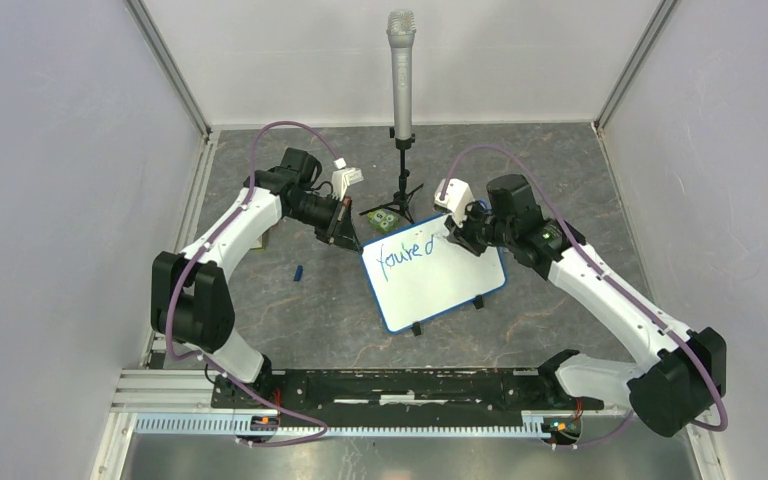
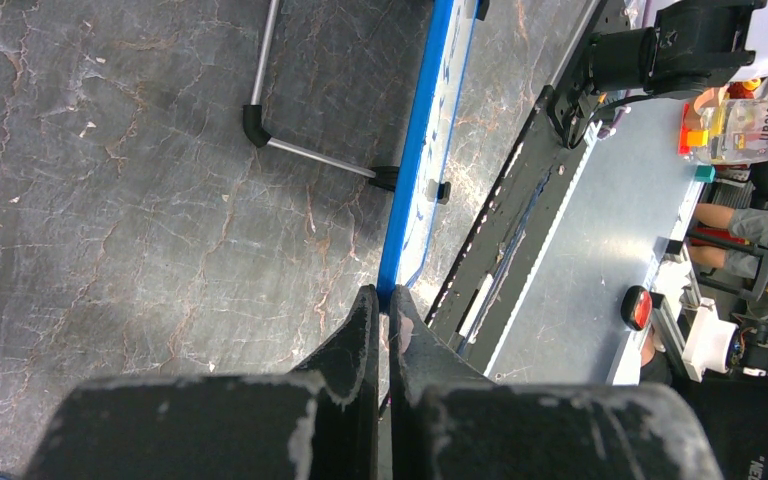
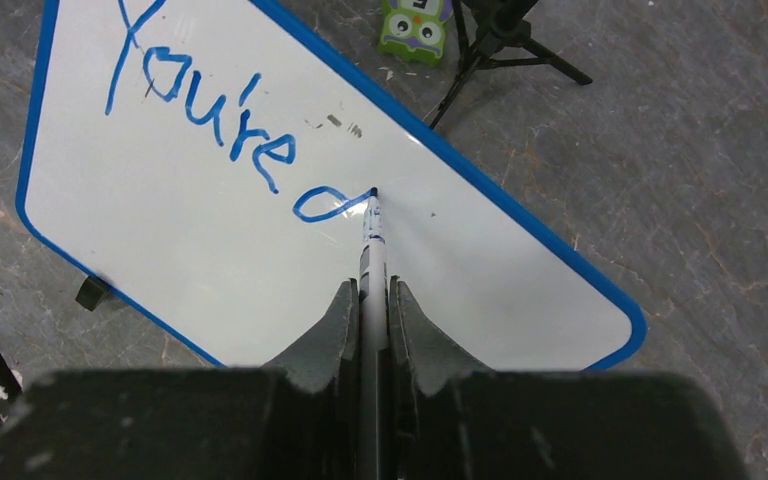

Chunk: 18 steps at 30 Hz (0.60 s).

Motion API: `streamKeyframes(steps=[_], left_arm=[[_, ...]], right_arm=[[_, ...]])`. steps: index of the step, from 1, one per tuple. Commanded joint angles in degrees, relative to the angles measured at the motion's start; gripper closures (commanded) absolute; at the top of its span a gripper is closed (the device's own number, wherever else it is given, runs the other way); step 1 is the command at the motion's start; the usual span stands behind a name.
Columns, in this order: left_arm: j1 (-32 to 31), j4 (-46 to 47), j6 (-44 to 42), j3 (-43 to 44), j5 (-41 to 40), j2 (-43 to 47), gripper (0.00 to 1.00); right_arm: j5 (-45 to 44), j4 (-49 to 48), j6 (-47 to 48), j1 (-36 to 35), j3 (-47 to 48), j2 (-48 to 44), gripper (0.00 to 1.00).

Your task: Write a sentence on the whiteboard

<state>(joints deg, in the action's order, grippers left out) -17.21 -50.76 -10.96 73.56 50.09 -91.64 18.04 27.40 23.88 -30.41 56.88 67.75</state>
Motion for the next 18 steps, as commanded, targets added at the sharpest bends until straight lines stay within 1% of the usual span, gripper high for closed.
streamKeyframes(steps=[1,7,18], left_arm=[[0.03,-0.31,-2.97,0.37,0.81,0.76,0.98],[0.00,-0.35,-3.07,0.09,0.63,1.04,0.97],[-0.01,-0.30,-2.99,0.20,0.80,0.88,0.98]], right_arm=[[-2.33,-3.08,-0.15,0.70,4.24,1.54,1.00],[-1.66,-2.76,-0.24,0.88,4.92,2.16,1.00],[1.66,-0.90,-0.94,0.88,0.25,-0.17,1.00]])
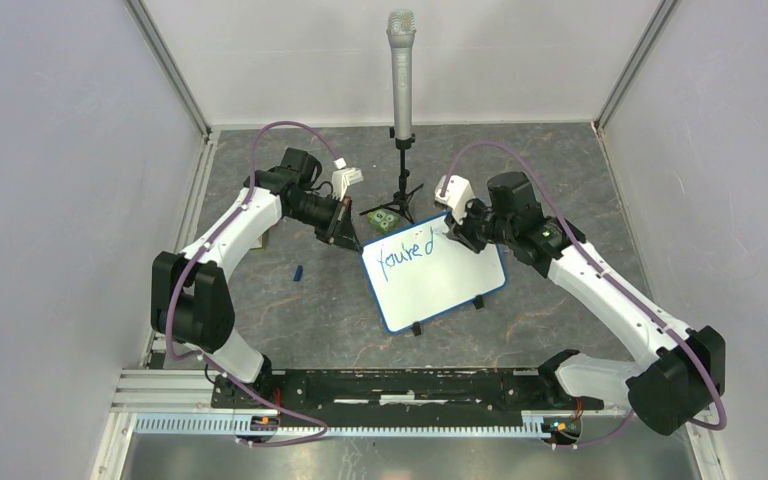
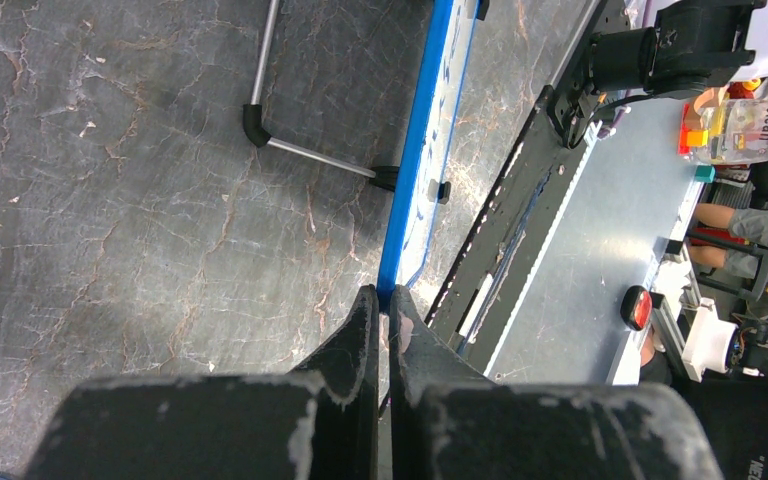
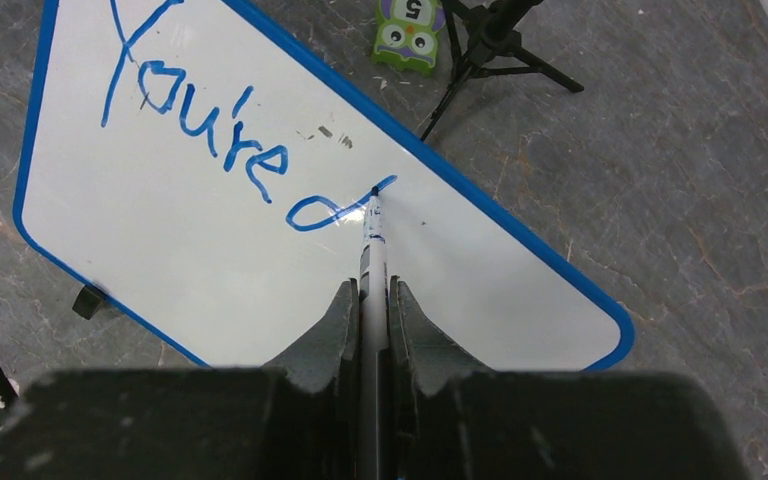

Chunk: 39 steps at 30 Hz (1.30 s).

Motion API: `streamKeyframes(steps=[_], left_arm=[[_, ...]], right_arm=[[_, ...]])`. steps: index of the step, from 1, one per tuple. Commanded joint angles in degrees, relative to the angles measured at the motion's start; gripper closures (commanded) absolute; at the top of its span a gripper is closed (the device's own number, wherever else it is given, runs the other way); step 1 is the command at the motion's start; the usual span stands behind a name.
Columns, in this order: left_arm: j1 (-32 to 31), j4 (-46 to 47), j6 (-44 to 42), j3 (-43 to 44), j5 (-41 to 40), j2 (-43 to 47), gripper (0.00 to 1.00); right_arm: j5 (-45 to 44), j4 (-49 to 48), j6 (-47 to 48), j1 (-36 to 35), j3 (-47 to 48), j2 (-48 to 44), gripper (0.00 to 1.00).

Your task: Write a sentence on the whiteboard

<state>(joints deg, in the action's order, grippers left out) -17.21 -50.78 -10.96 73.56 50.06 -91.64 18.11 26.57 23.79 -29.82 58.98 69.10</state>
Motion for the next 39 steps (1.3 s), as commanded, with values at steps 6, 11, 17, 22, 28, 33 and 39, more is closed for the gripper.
streamKeyframes(steps=[6,11,17,22,28,33,39], left_arm=[[-0.01,-0.29,-2.95,0.18,0.83,0.84,0.97],[0.04,-0.28,-3.00,0.01,0.76,0.85,0.98],[-0.01,-0.32,-3.07,0.09,0.83,0.67,0.97],[-0.01,-0.28,-2.99,0.24,1.08,0.75,0.97],[0.02,-0.30,-2.94,0.12,1.53,0.93,0.98],[-0.01,-0.28,-2.98,0.01,1.58,1.19,0.97],[-0.01,-0.32,-3.01,-0.06,1.27,1.28,0.97]], right_arm=[[2.31,0.67,-0.46,0.20,-3.93,-2.61,1.00],[1.79,2.04,0.91,0.20,-4.58,-3.08,1.00],[1.27,3.64,1.95,0.21,-3.26,-3.46,1.00],[0.88,4.80,2.14,0.23,0.26,-3.86,1.00],[-0.06,3.84,1.99,0.20,1.24,-3.47,1.00],[-0.27,2.15,1.37,0.22,1.22,-2.36,1.00],[-0.01,1.73,1.35,0.20,1.26,-1.28,1.00]])
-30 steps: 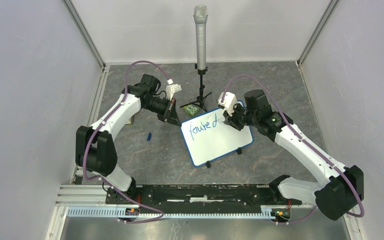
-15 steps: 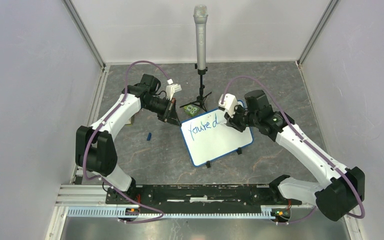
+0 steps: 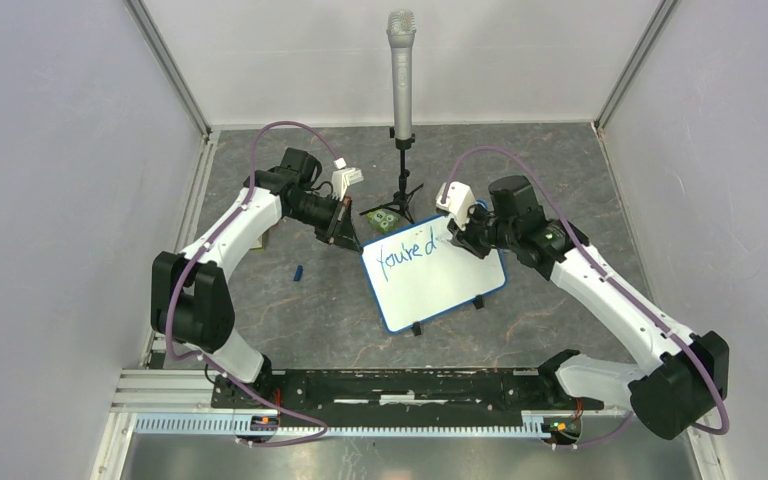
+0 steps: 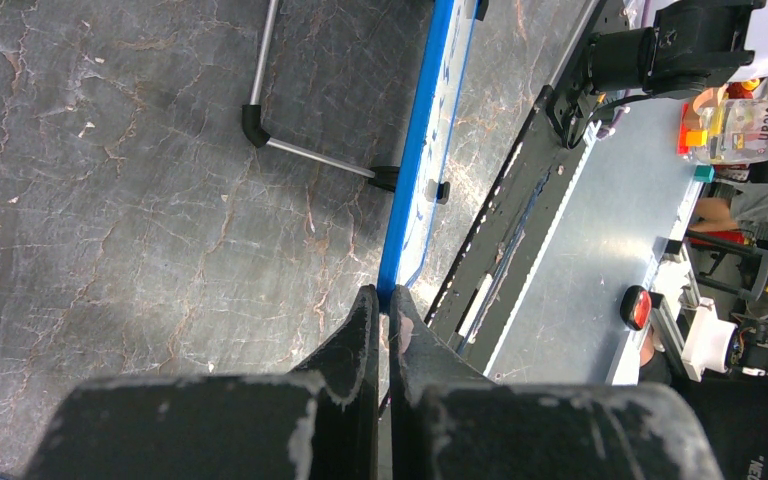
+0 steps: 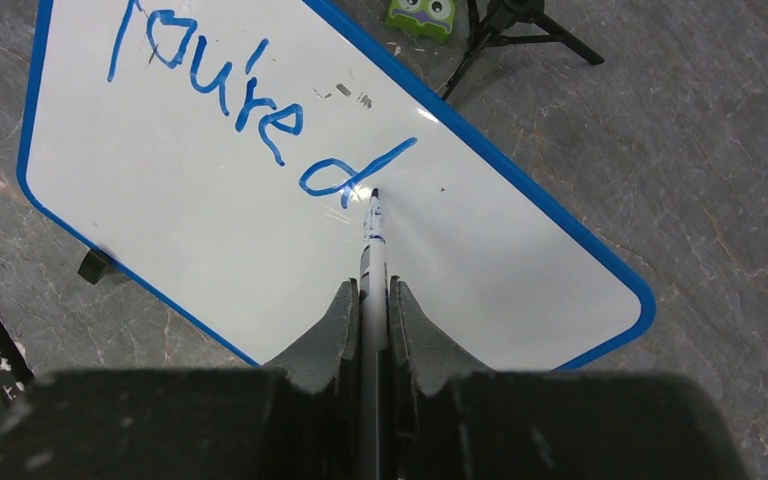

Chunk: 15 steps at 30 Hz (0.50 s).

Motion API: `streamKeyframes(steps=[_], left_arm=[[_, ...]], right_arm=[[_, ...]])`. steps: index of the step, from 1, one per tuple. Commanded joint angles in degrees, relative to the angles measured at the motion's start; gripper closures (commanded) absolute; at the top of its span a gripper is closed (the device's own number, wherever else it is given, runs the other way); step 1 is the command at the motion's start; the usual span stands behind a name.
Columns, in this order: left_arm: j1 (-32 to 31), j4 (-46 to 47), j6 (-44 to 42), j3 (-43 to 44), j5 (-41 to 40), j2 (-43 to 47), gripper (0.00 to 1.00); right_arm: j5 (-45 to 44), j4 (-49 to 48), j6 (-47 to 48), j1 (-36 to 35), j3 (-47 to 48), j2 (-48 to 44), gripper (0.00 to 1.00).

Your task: Write a sentence on the whiteboard

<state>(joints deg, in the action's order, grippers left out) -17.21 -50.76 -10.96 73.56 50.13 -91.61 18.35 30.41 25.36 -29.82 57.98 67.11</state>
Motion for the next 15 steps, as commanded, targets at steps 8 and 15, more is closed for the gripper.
streamKeyframes(steps=[8,15], left_arm=[[-0.01,-0.35,-3.07,-0.07,1.11,1.26,0.98],[-0.01,-0.30,-3.02,-0.17,1.07,1.14,0.98]], right_arm=[[0.85,-1.77,-0.40,0.21,0.00,0.60,1.00],[0.90,-1.07,0.02,0.16,-2.74,-1.42,1.00]])
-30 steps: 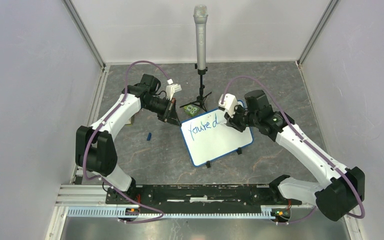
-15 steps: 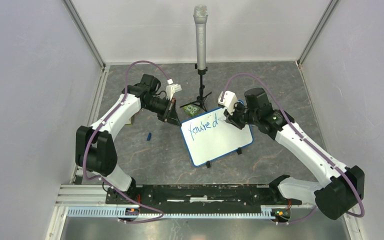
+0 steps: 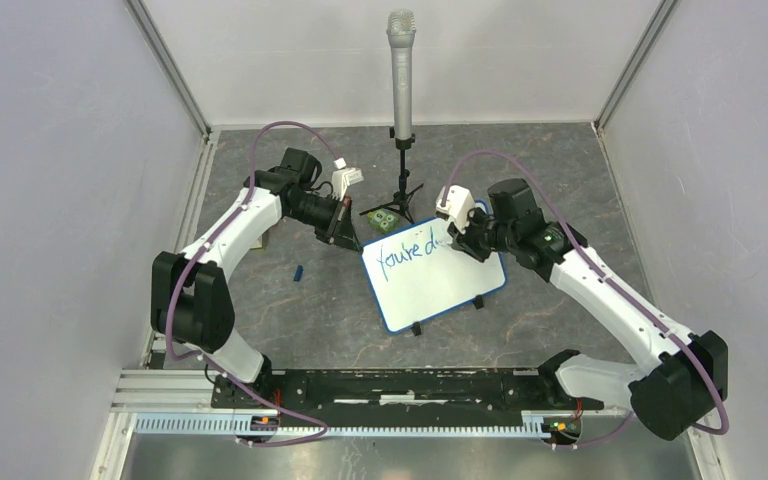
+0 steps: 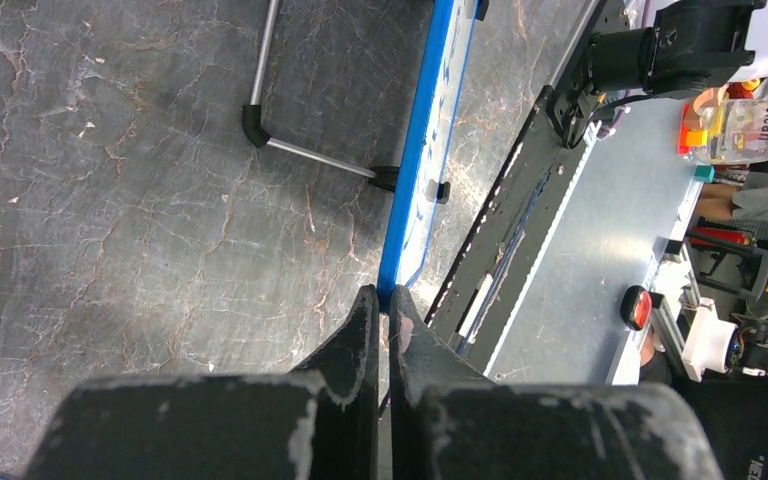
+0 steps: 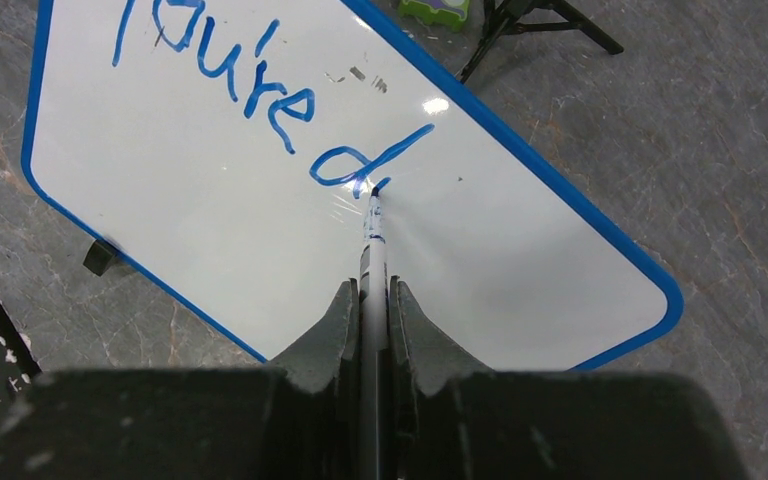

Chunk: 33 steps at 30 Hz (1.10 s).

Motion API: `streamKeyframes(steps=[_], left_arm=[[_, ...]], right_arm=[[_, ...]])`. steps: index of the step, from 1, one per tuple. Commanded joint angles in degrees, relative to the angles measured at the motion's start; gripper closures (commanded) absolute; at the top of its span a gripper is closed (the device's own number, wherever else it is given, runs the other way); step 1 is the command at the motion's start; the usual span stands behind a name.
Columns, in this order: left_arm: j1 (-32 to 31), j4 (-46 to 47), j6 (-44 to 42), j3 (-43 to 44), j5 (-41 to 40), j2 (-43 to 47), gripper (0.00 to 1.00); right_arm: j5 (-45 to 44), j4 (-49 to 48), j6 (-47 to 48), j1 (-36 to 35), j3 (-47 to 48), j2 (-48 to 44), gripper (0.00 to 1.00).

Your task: Write a sentence on the whiteboard

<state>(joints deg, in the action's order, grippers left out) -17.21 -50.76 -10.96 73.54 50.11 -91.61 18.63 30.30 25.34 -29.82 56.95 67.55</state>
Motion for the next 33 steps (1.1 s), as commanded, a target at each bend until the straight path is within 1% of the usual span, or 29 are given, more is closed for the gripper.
streamKeyframes(steps=[1,6,18,29,33], left_arm=[[-0.01,-0.35,-3.07,-0.15,1.07,1.22,0.98],[-0.01,-0.30,-3.08,-0.32,0.97,1.44,0.97],[0.01,-0.31,-2.94,-0.09,1.04,1.32,0.97],[-0.01,-0.30,-3.06,-0.21,1.10,1.44,0.97],[-0.01,-0.35,-3.21,-0.35,0.96,1.45,0.97]], right_arm=[[0.18,-0.88,0.35,0.20,-2.37,-2.24,1.00],[-2.14,-0.34,1.37,0.33,-2.67,-2.98,1.00],[-4.60,-1.37,1.38,0.51,2.63,-0.60,1.00],[-0.23,-1.63,-0.20,0.34,3.51,1.14,1.00],[0.04,-1.83,-0.38,-0.39,3.28,1.28,1.00]])
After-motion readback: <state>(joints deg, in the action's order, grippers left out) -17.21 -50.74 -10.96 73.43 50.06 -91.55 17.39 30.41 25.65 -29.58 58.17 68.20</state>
